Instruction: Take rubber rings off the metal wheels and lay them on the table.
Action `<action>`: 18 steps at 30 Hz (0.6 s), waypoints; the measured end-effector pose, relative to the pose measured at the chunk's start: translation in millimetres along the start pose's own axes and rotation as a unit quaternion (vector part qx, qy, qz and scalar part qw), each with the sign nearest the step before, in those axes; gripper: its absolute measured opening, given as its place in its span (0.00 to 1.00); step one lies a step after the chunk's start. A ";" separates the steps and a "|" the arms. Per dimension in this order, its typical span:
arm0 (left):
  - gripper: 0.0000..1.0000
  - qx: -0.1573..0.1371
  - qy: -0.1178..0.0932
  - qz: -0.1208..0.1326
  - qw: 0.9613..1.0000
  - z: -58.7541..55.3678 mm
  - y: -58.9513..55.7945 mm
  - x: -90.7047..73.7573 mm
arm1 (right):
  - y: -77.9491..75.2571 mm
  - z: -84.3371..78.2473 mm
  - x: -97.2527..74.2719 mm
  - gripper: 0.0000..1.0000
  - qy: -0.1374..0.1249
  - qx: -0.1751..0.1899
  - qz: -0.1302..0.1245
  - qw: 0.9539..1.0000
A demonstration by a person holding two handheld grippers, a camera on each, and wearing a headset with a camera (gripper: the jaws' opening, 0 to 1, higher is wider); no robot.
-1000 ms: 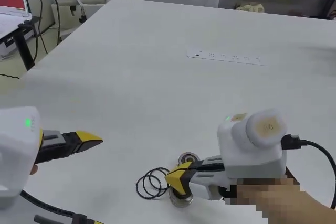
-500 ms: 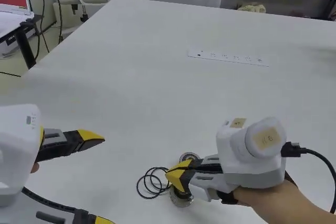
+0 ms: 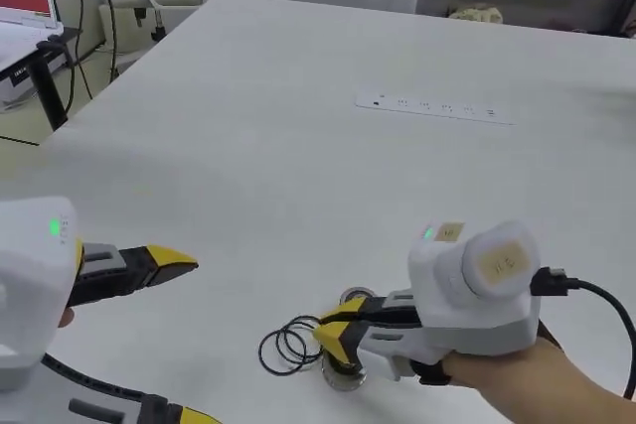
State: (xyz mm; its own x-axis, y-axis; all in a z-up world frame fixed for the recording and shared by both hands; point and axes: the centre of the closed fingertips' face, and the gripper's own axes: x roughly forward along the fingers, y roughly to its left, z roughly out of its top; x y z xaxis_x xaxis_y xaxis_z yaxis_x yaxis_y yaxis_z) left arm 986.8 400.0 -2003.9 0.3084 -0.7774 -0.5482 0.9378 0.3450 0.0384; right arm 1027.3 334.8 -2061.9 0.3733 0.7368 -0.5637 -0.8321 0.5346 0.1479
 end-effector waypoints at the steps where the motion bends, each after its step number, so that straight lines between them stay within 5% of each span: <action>1: 0.83 0.001 0.001 0.000 1.000 -0.2 -0.1 0.1 | -1.2 0.5 -0.7 0.03 -0.001 0.001 -0.001 1.000; 13: 0.84 0.017 0.004 -0.008 1.000 2.0 -2.7 -0.5 | -30.0 17.1 -19.3 0.06 -0.041 0.037 -0.036 0.998; 18: 0.85 0.065 -0.019 -0.013 0.998 40.0 -2.1 -10.1 | -53.9 19.5 -32.8 0.09 -0.061 0.079 -0.065 0.993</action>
State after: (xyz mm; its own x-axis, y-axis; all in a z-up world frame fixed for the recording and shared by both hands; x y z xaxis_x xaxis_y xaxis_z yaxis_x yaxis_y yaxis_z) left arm 988.1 386.2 -1965.0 0.2868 -0.8059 -0.5179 0.9577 0.2550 0.1336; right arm 1067.9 289.8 -2035.5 0.5286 0.6971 -0.4844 -0.7025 0.6796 0.2113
